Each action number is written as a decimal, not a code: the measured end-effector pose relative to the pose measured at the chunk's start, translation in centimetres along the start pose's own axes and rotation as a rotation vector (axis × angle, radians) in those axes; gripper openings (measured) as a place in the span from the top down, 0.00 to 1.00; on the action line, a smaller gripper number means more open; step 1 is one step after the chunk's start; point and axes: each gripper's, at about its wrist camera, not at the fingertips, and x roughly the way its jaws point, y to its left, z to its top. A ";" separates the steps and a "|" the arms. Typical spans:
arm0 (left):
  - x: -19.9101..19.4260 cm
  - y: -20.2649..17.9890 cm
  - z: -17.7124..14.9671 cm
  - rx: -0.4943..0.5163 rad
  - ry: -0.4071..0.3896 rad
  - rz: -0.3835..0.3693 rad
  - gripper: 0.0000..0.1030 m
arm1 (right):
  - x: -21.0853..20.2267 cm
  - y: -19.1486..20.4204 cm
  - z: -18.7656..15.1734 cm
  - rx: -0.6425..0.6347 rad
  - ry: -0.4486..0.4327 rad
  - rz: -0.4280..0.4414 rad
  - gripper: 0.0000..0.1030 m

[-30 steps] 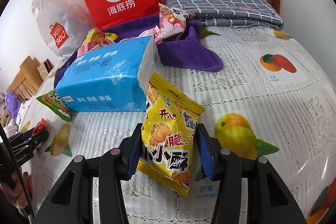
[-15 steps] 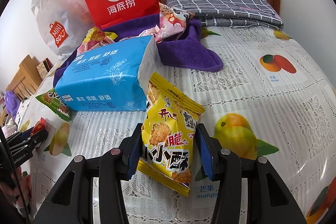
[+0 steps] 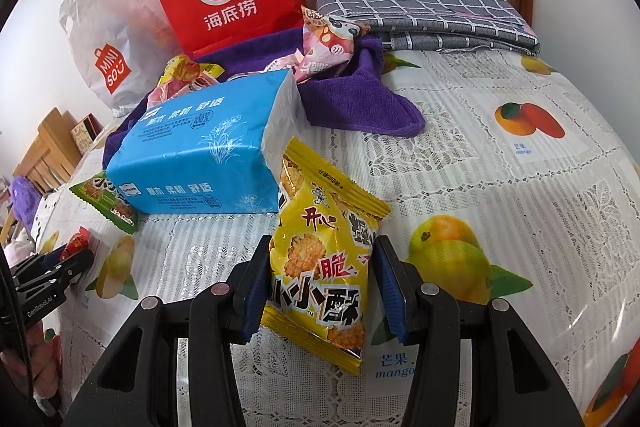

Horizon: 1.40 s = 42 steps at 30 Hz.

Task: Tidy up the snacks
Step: 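Lift the red packet with the left gripper while the right holds the yellow bag, then carry the red packet left while the right carries the yellow bag over the towel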

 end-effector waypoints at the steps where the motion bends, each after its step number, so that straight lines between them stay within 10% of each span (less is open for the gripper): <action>1: 0.0 0.0 0.0 0.001 0.000 0.001 0.60 | 0.0 -0.1 0.0 0.004 -0.001 0.004 0.52; 42: -3.4 0.6 1.8 -0.026 -0.004 -0.032 0.62 | -5.7 2.9 -0.3 -0.037 -0.067 -0.054 0.53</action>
